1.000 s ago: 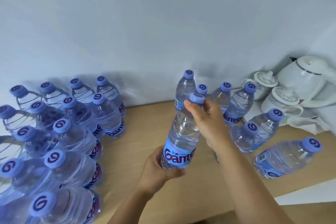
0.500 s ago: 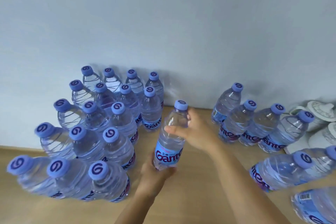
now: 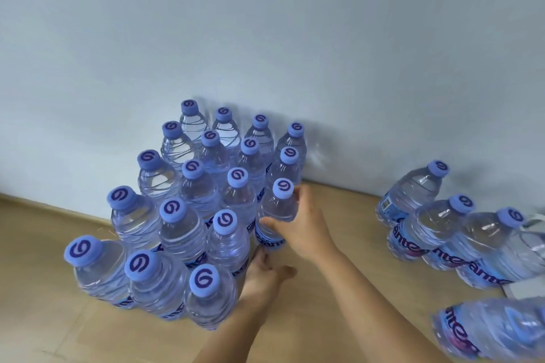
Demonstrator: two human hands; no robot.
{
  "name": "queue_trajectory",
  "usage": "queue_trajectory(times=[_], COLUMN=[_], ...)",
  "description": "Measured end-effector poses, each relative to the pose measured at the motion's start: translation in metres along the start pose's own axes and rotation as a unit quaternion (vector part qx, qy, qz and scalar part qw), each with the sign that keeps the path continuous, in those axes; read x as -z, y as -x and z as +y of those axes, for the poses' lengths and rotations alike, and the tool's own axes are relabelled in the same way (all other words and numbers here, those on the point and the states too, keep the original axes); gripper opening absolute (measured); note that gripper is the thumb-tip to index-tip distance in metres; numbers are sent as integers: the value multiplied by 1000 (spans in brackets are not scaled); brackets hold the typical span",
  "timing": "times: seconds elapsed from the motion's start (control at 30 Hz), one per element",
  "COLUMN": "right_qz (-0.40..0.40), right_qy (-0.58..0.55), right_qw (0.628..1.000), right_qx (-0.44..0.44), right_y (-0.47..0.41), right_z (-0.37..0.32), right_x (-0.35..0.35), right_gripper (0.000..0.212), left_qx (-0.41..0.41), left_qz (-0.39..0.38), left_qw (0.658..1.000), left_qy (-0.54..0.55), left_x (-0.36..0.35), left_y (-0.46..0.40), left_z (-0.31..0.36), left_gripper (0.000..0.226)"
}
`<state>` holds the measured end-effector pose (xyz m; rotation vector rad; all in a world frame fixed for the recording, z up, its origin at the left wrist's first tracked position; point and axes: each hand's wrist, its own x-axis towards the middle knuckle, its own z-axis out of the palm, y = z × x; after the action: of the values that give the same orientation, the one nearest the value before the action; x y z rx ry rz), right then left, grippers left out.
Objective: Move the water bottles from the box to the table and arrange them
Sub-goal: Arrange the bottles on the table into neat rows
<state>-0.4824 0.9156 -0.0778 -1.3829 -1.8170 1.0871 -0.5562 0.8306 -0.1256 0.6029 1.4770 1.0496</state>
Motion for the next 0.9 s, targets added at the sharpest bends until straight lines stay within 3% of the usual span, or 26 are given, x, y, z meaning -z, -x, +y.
queue_trajectory(times=[0.17, 0.37, 0.43, 0.5, 0.6, 0.7, 0.8, 0.9], right_qz=[-7, -29, 9, 96, 242, 333, 330, 257], right_qy=[17, 4, 8, 30, 84, 159, 251, 320], right_qw=[999, 999, 1000, 994, 966, 928, 910, 905], right_qx=[31, 26, 27, 37, 35, 49, 7, -111], right_y=[-2, 5, 8, 7, -3, -18, -36, -52], right_z=[7, 5, 6, 12, 19, 19, 20, 23], right_x=[2, 11, 25, 47, 93, 137, 173, 193], right_gripper=[65, 89, 83, 72, 47, 39, 40, 40], left_qx=[10, 14, 19, 17, 19, 13, 1, 3], left_qz=[-6, 27, 24, 7, -17, -45, -66, -82], left_qw=[1000, 999, 1000, 1000, 1000, 999, 998, 996], left_qy=[-3, -15, 1, 2, 3, -6, -17, -30], left_x=[-3, -9, -19, -31, -53, -73, -93, -110], left_y=[-1, -1, 1, 4, 4, 1, -4, -13], left_z=[-9, -10, -10, -8, -4, 5, 16, 26], left_gripper=[91, 88, 93, 94, 92, 92, 89, 86])
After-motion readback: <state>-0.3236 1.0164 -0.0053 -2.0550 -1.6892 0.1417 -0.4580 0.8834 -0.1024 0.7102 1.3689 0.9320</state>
